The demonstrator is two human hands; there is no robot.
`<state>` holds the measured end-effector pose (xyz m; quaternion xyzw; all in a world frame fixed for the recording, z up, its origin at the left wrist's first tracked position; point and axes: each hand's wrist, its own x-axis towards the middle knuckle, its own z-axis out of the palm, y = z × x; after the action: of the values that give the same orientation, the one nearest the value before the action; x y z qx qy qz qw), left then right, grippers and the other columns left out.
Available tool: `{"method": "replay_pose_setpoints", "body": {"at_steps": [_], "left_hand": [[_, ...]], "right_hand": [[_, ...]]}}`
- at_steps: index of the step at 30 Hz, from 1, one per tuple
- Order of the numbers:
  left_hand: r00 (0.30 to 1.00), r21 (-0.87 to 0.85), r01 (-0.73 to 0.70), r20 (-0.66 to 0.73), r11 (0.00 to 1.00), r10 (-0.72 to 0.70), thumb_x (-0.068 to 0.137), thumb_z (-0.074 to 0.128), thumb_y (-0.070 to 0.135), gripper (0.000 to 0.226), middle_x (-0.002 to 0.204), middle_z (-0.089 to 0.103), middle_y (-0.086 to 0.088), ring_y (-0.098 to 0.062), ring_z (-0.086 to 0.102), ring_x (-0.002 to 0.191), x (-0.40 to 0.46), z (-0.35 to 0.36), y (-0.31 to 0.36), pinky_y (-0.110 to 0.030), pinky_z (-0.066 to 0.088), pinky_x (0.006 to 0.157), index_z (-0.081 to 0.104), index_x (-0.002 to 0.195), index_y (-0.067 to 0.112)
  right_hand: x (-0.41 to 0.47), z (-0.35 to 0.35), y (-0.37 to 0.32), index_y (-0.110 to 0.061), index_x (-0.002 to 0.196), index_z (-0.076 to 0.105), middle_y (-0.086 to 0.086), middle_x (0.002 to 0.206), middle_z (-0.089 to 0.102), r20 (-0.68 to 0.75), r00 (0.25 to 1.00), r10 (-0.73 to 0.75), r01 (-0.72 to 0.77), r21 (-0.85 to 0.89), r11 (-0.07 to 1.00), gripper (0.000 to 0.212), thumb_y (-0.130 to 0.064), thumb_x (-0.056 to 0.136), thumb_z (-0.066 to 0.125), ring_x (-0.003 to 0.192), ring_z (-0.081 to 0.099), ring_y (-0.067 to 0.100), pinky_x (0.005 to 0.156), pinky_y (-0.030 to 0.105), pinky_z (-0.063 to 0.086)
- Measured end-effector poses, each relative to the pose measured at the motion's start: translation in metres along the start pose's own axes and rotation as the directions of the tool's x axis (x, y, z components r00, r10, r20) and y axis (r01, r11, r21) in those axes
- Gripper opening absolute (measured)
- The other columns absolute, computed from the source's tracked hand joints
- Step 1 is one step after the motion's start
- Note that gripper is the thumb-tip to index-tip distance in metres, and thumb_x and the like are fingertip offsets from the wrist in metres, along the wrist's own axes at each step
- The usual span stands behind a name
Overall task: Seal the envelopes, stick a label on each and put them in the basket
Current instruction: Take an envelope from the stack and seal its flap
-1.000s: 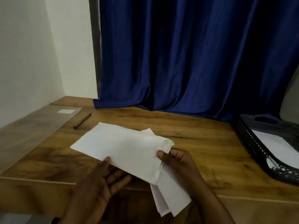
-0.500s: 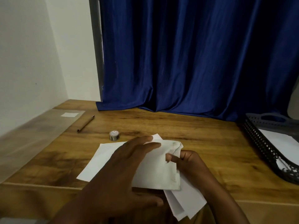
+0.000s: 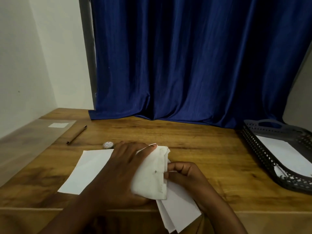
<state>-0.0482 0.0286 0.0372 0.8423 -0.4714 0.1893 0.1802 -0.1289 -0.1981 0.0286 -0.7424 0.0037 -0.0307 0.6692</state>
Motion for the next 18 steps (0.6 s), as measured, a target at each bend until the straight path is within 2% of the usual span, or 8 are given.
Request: {"method": "replay_pose_setpoints", "body": {"at_steps": [2, 4, 6, 8, 11, 14, 18], "left_hand": [[1.000, 0.033, -0.010, -0.001, 0.999, 0.010, 0.060, 0.068, 0.087, 0.120, 0.153, 0.028, 0.018, -0.009, 0.029, 0.140, 0.000, 0.007, -0.004, -0.040, 0.027, 0.114, 0.018, 0.157, 0.039], [1.000, 0.055, -0.023, -0.003, 0.998, 0.024, 0.062, 0.064, 0.089, 0.119, 0.154, 0.030, 0.013, -0.011, 0.030, 0.141, 0.003, 0.013, -0.005, -0.046, 0.022, 0.119, 0.017, 0.159, 0.037], [0.999, 0.086, -0.047, -0.001, 0.995, 0.047, 0.062, 0.060, 0.090, 0.120, 0.155, 0.028, 0.012, -0.010, 0.026, 0.143, 0.006, 0.018, -0.004, -0.044, 0.011, 0.123, 0.014, 0.160, 0.036], [0.998, 0.084, -0.062, -0.003, 0.995, 0.062, 0.062, 0.060, 0.089, 0.121, 0.155, 0.028, 0.011, -0.011, 0.027, 0.142, 0.010, 0.024, -0.004, -0.041, 0.010, 0.123, 0.013, 0.160, 0.035], [0.999, 0.048, -0.040, -0.034, 0.998, 0.042, 0.058, 0.063, 0.088, 0.124, 0.153, 0.023, 0.017, -0.002, 0.021, 0.142, 0.012, 0.030, -0.004, -0.033, 0.015, 0.119, 0.013, 0.160, 0.037], [0.999, 0.019, -0.028, -0.041, 0.999, 0.028, 0.059, 0.065, 0.087, 0.124, 0.153, 0.021, 0.018, 0.002, 0.019, 0.141, 0.009, 0.031, -0.005, -0.027, 0.008, 0.120, 0.012, 0.160, 0.037], [0.993, 0.007, -0.057, -0.102, 0.998, 0.057, 0.066, 0.063, 0.086, 0.116, 0.155, 0.024, 0.016, -0.005, 0.023, 0.145, 0.003, 0.029, -0.003, -0.036, 0.012, 0.122, 0.016, 0.159, 0.034]], "right_hand": [[0.002, 0.003, -0.001, -0.018, 0.091, 0.082, 0.005, 0.097, 0.079, -0.008, 1.000, -0.004, 0.004, -0.065, 0.998, 0.015, -0.013, 0.093, 0.068, 0.083, 0.075, 0.020, 0.071, 0.027, 0.057], [0.004, 0.006, -0.003, -0.017, 0.086, 0.082, 0.004, 0.090, 0.079, -0.021, 0.999, -0.025, 0.021, -0.150, 0.988, 0.017, -0.012, 0.093, 0.067, 0.077, 0.073, 0.017, 0.069, 0.026, 0.056], [0.006, 0.008, -0.002, -0.008, 0.079, 0.078, 0.008, 0.081, 0.077, -0.051, 0.998, -0.036, 0.025, -0.187, 0.982, 0.016, -0.009, 0.091, 0.067, 0.071, 0.066, 0.018, 0.066, 0.029, 0.050], [0.008, 0.009, -0.001, -0.003, 0.073, 0.074, 0.014, 0.074, 0.073, -0.076, 0.997, -0.024, 0.010, -0.182, 0.983, 0.018, -0.008, 0.089, 0.067, 0.068, 0.061, 0.018, 0.066, 0.032, 0.047], [0.008, 0.013, -0.003, -0.017, 0.061, 0.073, 0.002, 0.064, 0.069, -0.084, 0.996, -0.013, 0.000, -0.154, 0.988, 0.020, -0.027, 0.078, 0.072, 0.061, 0.060, 0.011, 0.060, 0.025, 0.046], [0.010, 0.014, -0.002, -0.016, 0.064, 0.074, 0.001, 0.067, 0.072, -0.091, 0.996, -0.024, 0.010, -0.152, 0.988, 0.032, -0.047, 0.061, 0.068, 0.062, 0.062, 0.009, 0.060, 0.024, 0.047], [0.010, 0.014, 0.000, -0.013, 0.076, 0.078, 0.006, 0.079, 0.078, -0.106, 0.994, -0.039, 0.019, -0.185, 0.983, 0.042, -0.048, 0.057, 0.068, 0.069, 0.068, 0.010, 0.064, 0.026, 0.052]]}}
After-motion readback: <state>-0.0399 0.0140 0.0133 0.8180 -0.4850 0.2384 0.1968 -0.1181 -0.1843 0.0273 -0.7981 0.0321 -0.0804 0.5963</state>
